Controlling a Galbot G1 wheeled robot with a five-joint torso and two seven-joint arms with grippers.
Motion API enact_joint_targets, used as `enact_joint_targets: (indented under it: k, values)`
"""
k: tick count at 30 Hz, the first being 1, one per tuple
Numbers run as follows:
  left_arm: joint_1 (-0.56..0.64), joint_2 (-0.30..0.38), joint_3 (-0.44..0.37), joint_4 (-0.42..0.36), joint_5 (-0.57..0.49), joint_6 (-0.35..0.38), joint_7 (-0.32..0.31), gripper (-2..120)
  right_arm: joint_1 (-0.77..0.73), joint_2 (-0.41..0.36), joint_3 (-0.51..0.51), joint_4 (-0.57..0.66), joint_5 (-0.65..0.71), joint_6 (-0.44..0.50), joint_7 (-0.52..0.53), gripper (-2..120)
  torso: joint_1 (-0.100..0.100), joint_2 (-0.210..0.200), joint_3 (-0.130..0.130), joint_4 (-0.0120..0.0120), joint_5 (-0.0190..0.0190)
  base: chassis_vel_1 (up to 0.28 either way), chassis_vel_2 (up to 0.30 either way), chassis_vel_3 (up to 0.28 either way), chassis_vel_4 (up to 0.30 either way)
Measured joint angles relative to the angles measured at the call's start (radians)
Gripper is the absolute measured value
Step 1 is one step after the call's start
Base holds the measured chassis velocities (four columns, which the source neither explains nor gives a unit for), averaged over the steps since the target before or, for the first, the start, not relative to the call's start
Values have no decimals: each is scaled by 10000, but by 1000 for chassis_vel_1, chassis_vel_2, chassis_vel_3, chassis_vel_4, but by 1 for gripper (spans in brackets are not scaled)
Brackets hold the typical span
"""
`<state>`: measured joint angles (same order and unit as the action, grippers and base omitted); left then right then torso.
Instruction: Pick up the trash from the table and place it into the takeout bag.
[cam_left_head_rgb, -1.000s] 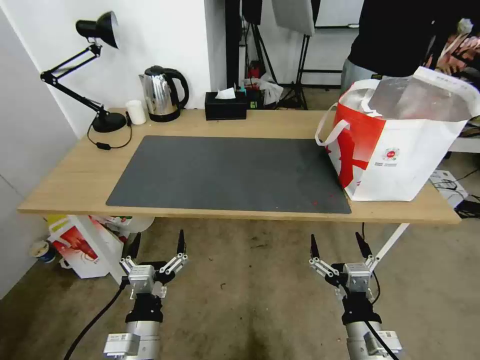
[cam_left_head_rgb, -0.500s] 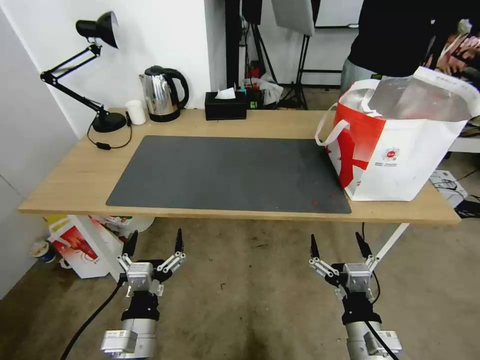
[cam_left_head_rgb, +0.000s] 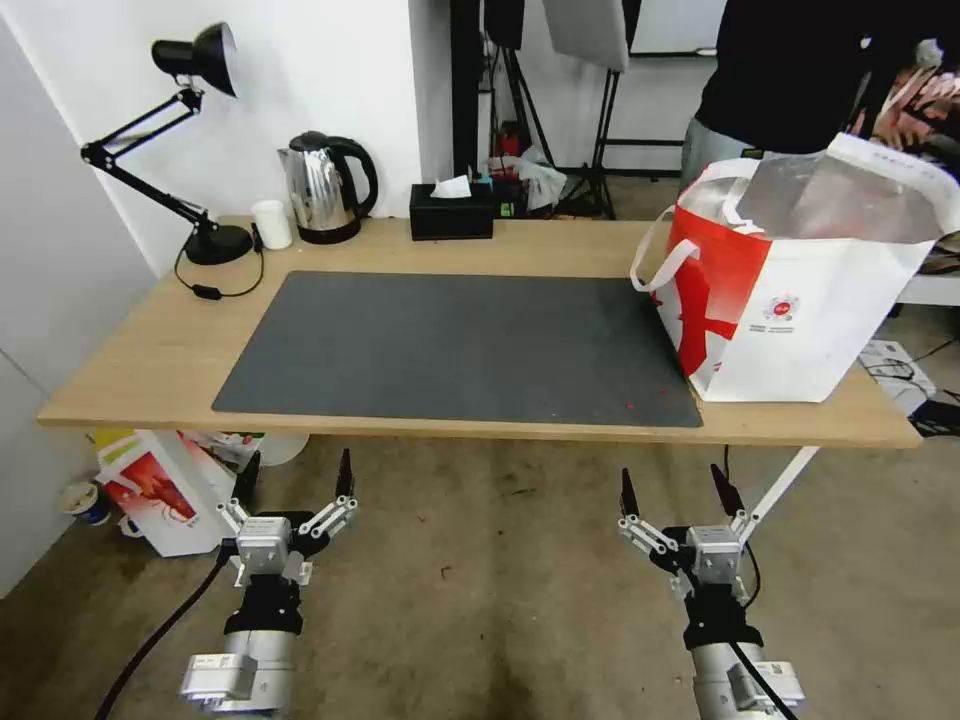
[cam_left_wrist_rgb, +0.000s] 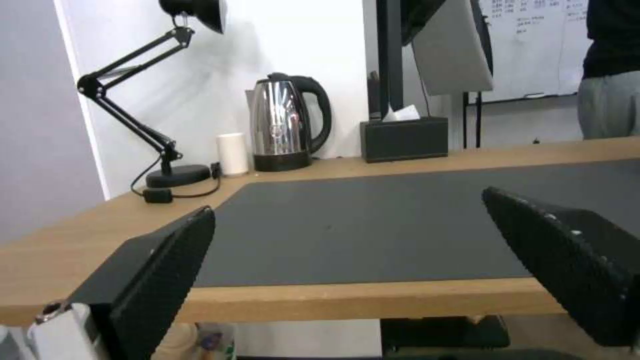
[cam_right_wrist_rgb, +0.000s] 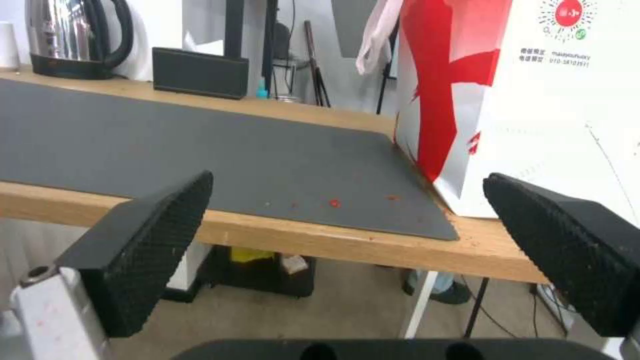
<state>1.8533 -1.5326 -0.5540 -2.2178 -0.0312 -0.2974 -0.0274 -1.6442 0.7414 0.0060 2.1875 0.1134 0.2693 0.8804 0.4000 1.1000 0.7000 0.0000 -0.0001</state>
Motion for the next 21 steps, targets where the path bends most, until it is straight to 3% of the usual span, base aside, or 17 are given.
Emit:
enact_joint_targets:
  k: [21]
  values:
    - [-1, 2, 6, 0, -13, -1, 5, 100, 0, 0, 0, 0, 0, 0, 0, 100, 0, 0, 0, 0, 0, 0, 0, 0, 0]
